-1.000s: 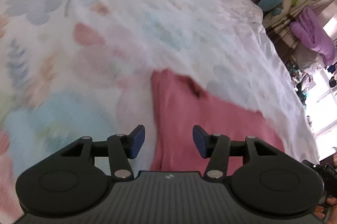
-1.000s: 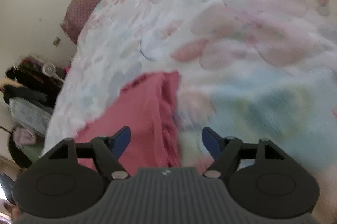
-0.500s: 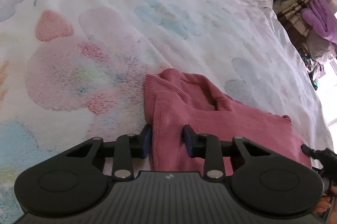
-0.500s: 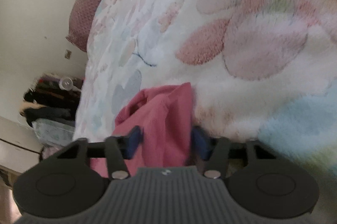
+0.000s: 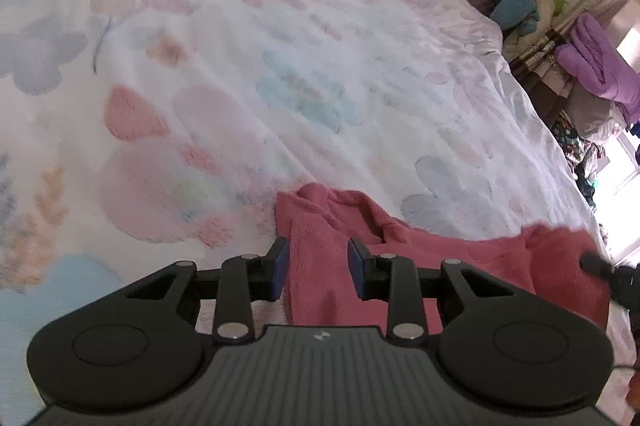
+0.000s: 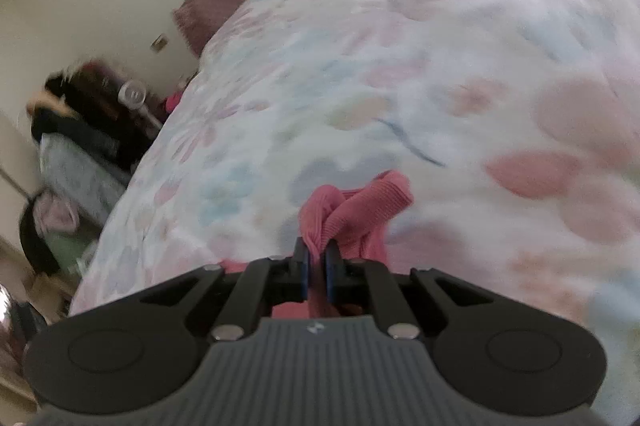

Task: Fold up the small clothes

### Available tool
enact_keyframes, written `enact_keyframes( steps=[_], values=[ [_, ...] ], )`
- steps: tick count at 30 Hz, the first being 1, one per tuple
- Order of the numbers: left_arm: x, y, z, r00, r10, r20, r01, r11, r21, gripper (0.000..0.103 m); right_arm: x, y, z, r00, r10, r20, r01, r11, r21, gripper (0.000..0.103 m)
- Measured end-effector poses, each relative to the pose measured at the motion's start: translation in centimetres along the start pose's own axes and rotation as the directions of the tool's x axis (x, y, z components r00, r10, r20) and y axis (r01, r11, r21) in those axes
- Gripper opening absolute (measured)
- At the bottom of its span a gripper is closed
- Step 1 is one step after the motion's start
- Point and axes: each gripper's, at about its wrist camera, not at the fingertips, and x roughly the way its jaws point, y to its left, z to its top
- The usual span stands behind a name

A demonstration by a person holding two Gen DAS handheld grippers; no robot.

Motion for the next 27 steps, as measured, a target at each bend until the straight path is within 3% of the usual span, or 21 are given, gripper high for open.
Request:
enact_keyframes(
  steps=[4,11,16,20,24,27],
  values=[
    [-1.9,0.1,0.2,1.000,0.001,0.003,-0.001,0.999,0.038,0.036,1.6,6.9,-0.7,1.000,0.001,-0.005,-0.001,0.993,-0.115,0.003],
    [-2.9,2.1,0.4,1.000,0.005,-0.014,-0.005,1.000,0.023,0.036,9.1,15.8,-4.2,0.990,0.002,-0.144,-0.035,0.973,-0.229,0.003],
    [-3.0,3.6,0.5,1.000,-0.014,-0.020,0.013,1.000,-0.024,0.036,15.2,17.7,-7.2,0.964,0.001,-0.266,-0.077,0.959,-0.274,0.003],
    [-2.9,3.7,0.3,1.000,-0.008,-0.020,0.008,1.000,-0.017,0.036,18.3,18.7,-8.9,0.947,-0.050,-0.318,-0.062,0.941,-0.332,0.005],
    [-3.3,3.9,0.2,1.000,-0.002,-0.023,0.001,0.999,-0.042,0.036,18.9,19.7,-9.5,0.935,-0.054,-0.349,-0.078,0.933,-0.352,0.024],
    [-4.6,3.8,0.1,1.000,-0.001,-0.014,0.000,0.998,-0.058,0.036,16.9,21.0,-9.0,0.937,-0.012,-0.349,-0.128,0.918,-0.376,0.028]
  ],
)
